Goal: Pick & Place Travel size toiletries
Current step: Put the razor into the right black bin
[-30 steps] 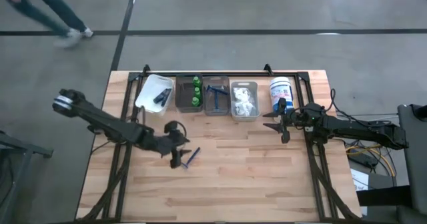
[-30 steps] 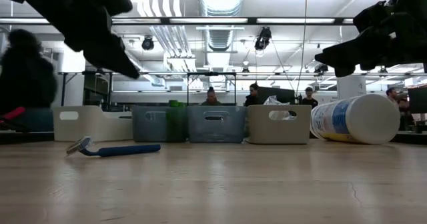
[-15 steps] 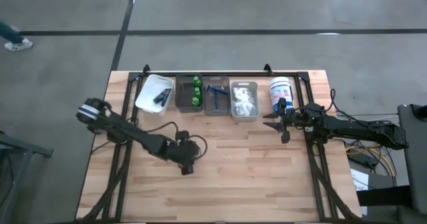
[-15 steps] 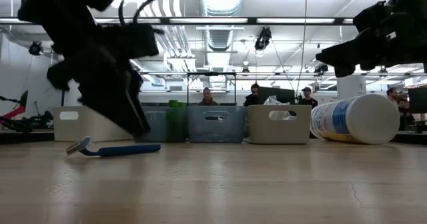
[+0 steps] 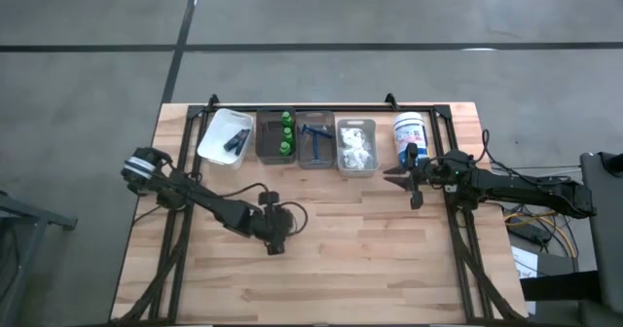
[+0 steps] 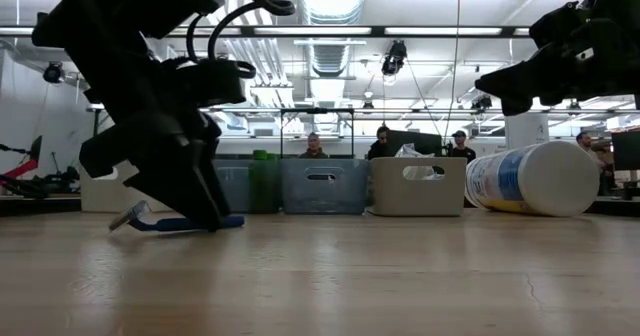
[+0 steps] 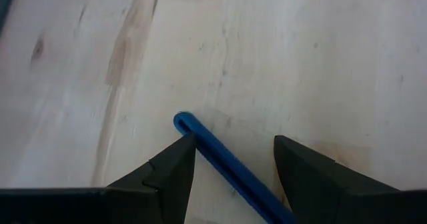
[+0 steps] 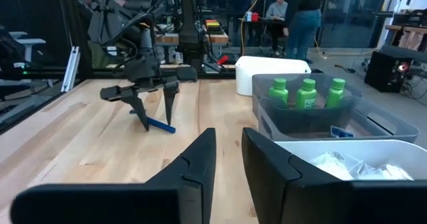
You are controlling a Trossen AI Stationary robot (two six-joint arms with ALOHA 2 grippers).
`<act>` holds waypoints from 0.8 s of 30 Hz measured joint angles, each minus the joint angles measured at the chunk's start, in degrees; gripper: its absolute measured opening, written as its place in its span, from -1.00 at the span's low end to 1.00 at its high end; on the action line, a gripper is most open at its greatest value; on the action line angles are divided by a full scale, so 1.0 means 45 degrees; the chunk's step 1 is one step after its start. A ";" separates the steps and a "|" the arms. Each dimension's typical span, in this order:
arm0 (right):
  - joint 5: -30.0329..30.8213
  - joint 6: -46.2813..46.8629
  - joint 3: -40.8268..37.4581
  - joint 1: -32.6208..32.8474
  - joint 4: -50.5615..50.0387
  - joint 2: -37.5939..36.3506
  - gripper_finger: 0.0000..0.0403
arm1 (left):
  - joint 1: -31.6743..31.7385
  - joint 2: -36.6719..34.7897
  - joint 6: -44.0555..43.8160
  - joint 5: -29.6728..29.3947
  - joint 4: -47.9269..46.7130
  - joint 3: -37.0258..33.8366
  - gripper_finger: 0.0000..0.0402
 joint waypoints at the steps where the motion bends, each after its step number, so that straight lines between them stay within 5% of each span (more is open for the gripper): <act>1: 0.0000 -0.0055 0.0001 0.0001 0.0000 0.0004 -0.68 | 0.0000 0.0000 -0.0297 0.0007 0.0025 -0.0056 0.04; 14: 0.0000 -0.0093 0.0001 0.0000 0.0000 0.0005 -0.81 | -0.0053 -0.0029 -0.1177 0.0753 0.0093 -0.0316 0.03; 24: 0.0000 -0.0045 0.0002 0.0005 0.0000 0.0003 -0.71 | -0.0073 -0.0024 -0.3195 0.0718 -0.0036 -0.0345 0.03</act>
